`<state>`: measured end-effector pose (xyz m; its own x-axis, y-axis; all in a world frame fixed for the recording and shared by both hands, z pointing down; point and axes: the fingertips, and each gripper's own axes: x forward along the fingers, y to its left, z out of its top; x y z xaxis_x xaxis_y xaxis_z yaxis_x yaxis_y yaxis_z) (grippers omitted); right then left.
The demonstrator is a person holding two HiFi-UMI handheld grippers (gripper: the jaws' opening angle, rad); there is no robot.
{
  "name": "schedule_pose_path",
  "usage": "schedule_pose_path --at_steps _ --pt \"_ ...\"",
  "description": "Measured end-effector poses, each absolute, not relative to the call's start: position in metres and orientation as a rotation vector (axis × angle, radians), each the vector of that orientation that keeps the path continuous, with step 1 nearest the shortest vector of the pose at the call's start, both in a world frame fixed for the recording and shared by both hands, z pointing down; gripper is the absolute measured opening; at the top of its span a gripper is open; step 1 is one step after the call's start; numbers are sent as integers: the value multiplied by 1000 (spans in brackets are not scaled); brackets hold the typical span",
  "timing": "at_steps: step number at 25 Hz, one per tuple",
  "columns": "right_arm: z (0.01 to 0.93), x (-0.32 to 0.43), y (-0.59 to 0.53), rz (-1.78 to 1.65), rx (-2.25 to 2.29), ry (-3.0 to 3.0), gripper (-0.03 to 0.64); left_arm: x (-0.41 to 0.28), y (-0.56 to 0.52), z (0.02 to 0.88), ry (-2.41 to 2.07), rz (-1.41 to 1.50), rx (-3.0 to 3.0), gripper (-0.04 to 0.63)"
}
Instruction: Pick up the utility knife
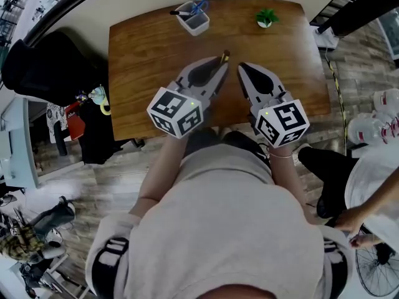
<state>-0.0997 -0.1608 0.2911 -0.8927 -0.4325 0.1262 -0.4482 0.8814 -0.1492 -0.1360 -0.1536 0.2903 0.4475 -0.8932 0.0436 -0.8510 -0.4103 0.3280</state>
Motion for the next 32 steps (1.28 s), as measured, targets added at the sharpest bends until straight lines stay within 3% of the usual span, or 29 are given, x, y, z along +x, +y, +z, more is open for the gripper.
schedule_pose_path --at_steps 32 --pt "305 -96 -162 274 745 -2907 9 -135 -154 302 -1452 -183 2387 78"
